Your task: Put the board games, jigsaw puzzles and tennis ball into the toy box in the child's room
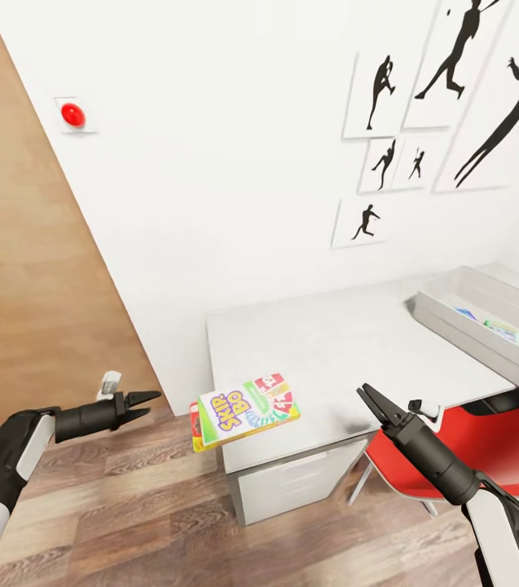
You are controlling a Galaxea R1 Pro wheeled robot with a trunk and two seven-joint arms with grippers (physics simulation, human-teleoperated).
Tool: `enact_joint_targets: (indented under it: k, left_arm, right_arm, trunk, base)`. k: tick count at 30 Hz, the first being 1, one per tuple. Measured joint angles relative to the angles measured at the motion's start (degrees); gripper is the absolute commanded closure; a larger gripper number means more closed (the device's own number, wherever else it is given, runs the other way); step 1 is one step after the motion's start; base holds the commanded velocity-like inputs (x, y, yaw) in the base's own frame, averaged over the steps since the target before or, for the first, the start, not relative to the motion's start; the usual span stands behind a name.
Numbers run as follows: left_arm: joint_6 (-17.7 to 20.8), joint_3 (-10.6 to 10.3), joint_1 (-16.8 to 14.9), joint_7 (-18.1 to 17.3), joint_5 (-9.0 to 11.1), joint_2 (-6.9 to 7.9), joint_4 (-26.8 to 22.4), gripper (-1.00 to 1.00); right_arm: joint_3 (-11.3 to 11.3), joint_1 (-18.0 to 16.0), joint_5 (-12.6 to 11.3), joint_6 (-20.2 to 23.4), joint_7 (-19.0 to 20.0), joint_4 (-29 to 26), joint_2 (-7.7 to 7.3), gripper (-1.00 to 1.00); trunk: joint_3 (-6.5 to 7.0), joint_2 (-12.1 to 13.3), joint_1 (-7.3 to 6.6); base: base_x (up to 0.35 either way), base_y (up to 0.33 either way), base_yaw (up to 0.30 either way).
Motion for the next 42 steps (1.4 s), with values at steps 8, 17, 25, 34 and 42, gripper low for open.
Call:
enact_joint_targets:
  k: [8, 17, 25, 34, 42]
  left_arm:
    - [0.1, 0.0, 0.0, 2.1, 0.1, -1.27, 0.1, -1.0]
    - [0.0, 0.0, 0.0, 2.2, 0.1, -1.33, 0.1, -1.0]
    - [-0.1, 0.3, 0.0, 1.6, 0.1, -1.11, 0.1, -1.0]
    - [-0.1, 0.3, 0.0, 1.5, 0.1, -1.14, 0.1, -1.0]
    - [-0.2, 0.3, 0.0, 1.6, 0.1, -1.34, 0.1, -1.0]
  right_arm:
    - [0.0, 0.0, 0.1, 0.0, 0.2, 0.0, 0.0, -1.0]
    - [0.0, 0.0, 0.2, 0.0, 0.0, 0.0, 0.03, -1.0]
    - [0.1, 0.0, 0.3, -0.2, -0.3, 0.0, 0.09, -1.0]
    - [0.2, 0.0, 0.3, -0.2, -0.4, 0.0, 0.09, -1.0]
    - [0.0, 0.0, 0.3, -0.2, -0.2, 0.0, 0.03, -1.0]
  trunk:
    - [-1.44, -3.2, 1.76]
    - [-3.06, -6.8, 3.74]
    - [-4.5, -10.0, 5.49]
    - [-6.11, -13.7, 7.47]
    - [-7.55, -16.9, 9.23]
  base:
    - [0.0, 0.0, 0.0]
    - [0.0, 0.0, 0.0]
    - [0.0, 0.0, 0.0]
    - [0.0, 0.0, 0.0]
    - [0.0, 0.0, 0.0]
